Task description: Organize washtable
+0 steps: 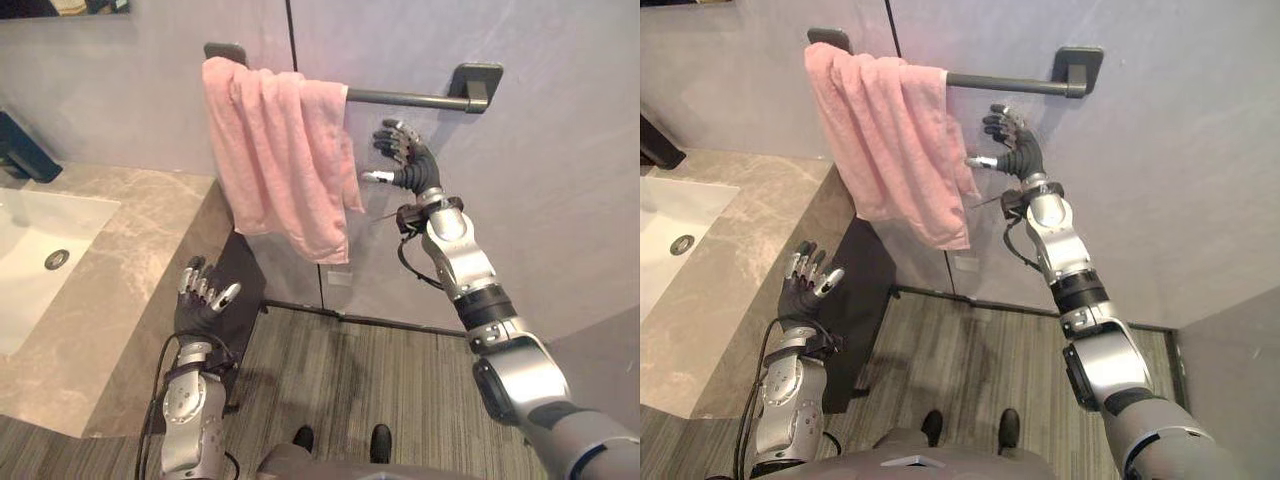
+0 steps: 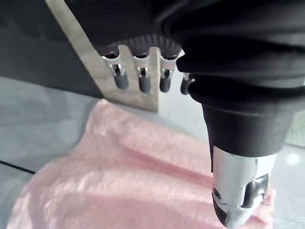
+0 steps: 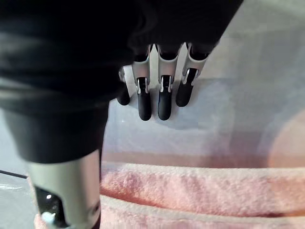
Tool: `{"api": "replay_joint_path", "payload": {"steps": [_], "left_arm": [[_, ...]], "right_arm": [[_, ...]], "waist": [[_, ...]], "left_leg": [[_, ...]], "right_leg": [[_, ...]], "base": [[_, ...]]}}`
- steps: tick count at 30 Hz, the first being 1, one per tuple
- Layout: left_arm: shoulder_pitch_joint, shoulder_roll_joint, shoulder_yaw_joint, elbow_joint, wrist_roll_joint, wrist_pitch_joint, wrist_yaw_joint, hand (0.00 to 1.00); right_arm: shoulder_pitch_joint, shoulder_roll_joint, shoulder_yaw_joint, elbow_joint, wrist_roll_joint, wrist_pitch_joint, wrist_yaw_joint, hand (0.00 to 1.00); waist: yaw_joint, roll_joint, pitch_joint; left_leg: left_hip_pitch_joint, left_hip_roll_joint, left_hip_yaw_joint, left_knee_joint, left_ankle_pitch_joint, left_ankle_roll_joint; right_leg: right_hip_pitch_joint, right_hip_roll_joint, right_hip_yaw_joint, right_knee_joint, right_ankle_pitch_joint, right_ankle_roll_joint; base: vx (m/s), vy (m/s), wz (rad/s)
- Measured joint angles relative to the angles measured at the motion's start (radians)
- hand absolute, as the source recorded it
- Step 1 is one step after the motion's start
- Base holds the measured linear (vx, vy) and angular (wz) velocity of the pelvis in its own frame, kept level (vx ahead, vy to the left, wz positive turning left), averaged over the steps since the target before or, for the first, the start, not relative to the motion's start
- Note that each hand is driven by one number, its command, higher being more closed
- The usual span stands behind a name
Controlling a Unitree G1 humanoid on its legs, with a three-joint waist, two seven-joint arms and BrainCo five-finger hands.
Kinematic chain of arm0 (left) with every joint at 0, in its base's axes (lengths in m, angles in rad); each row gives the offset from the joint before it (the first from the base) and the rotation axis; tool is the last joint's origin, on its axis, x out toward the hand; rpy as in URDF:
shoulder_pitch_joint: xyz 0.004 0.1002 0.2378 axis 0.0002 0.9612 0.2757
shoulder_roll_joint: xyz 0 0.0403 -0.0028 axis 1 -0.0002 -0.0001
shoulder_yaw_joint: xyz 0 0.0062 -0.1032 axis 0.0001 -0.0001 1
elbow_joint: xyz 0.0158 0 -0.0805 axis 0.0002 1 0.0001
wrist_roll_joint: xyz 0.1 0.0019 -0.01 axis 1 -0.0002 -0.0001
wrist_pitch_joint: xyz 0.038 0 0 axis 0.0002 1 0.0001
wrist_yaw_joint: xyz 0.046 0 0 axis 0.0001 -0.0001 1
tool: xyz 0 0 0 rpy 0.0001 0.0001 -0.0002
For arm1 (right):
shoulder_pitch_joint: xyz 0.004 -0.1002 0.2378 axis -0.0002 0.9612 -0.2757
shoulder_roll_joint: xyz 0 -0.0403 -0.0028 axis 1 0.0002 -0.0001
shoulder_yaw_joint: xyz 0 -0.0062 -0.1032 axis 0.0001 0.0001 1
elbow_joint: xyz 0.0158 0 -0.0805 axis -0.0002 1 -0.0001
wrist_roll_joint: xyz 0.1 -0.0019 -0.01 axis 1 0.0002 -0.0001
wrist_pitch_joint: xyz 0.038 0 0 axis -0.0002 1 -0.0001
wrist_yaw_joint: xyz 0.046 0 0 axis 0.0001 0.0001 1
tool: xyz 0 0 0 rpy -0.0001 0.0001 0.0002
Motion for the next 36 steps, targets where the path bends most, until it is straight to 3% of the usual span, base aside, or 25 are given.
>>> {"api": "replay_joint_path", "payload": {"steps": [8,13,14,25,31,36], "left_arm": [[-0.004,0.000,-0.011,-0.018,0.000,-0.011,0.018,0.00],[-0.005,0.001,-0.017,-0.038,0.001,-0.015,0.025,0.00],[-0.006,0.001,-0.017,-0.043,0.001,-0.015,0.025,0.00],[-0.026,0.004,-0.016,-0.098,0.000,-0.025,0.047,0.00],[-0.115,0.042,-0.005,-0.135,0.002,-0.037,0.085,0.00],[-0.183,0.061,0.058,-0.132,0.005,-0.037,0.115,0.00]], "right_arm": [[-0.025,0.022,0.047,0.017,0.000,0.002,0.011,0.00],[-0.079,0.044,0.050,0.022,0.000,0.003,0.022,0.00],[-0.087,0.044,0.051,0.023,0.000,0.003,0.024,1.00],[-0.105,0.050,0.084,0.104,0.039,0.020,0.024,1.00],[-0.105,0.059,0.082,0.103,0.039,0.021,0.024,1.00],[-0.102,0.058,0.082,0.099,0.039,0.021,0.025,1.00]], "waist": [[0.026,0.008,0.021],[0.026,0.005,0.049],[0.026,0.005,0.052],[0.028,0.001,0.058],[0.026,0.000,0.084],[0.022,-0.001,0.086]], "left_leg": [[-0.020,0.001,-0.029,0.009,0.008,-0.006],[-0.028,0.000,-0.037,0.014,0.008,-0.007],[-0.030,0.000,-0.039,0.014,0.009,-0.007],[-0.030,0.000,-0.038,0.017,0.009,-0.008],[-0.019,0.001,-0.004,0.017,0.009,-0.007],[-0.018,0.001,0.033,0.017,0.009,-0.007]], "right_leg": [[-0.007,0.001,-0.029,-0.005,0.000,0.000],[-0.007,0.001,-0.036,-0.006,0.001,-0.001],[-0.008,0.001,-0.038,-0.006,0.001,-0.002],[-0.008,0.001,-0.039,-0.019,0.004,-0.005],[-0.010,0.001,-0.009,-0.022,0.017,-0.007],[-0.025,0.002,0.028,-0.024,0.033,-0.005]], "base": [[0.00,-0.011,0.12],[0.00,-0.002,0.06],[-0.02,-0.007,0.08],[0.00,-0.001,0.00],[-0.02,0.007,-0.16],[-0.02,0.011,-0.23]]}}
